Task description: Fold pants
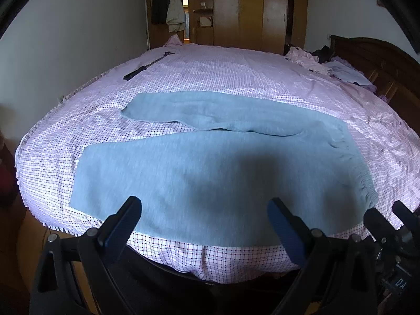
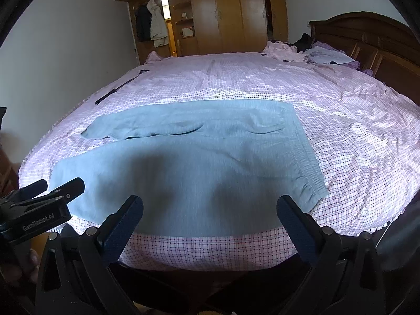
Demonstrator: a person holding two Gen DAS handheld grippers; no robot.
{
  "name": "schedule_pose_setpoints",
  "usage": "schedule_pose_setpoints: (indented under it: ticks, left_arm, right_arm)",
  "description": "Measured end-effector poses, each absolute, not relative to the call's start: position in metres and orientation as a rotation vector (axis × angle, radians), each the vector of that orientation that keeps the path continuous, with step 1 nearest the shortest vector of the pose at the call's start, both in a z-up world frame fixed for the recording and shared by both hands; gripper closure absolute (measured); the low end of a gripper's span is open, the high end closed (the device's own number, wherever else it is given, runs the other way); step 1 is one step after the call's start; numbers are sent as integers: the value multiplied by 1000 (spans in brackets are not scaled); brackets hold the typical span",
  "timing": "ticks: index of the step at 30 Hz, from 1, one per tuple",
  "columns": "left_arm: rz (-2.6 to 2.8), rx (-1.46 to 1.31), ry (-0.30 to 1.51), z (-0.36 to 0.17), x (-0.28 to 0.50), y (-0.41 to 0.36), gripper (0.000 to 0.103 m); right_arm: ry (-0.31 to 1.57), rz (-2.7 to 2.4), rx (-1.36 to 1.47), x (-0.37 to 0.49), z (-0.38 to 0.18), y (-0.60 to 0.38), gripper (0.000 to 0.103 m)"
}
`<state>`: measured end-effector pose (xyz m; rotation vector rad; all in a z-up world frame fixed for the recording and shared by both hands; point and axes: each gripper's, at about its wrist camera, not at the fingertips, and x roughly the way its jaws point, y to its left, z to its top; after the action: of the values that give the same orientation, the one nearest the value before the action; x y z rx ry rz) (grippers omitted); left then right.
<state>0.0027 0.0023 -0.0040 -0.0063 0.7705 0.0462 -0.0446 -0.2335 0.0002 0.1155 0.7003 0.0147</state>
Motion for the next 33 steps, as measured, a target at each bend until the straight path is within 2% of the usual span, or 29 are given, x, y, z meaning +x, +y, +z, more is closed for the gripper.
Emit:
schedule_pose_setpoints:
  ticks: [33]
  left_arm:
    - [41, 4, 743, 6, 1, 3, 4]
  right_arm:
    - [705, -1, 110, -44, 0, -235, 5]
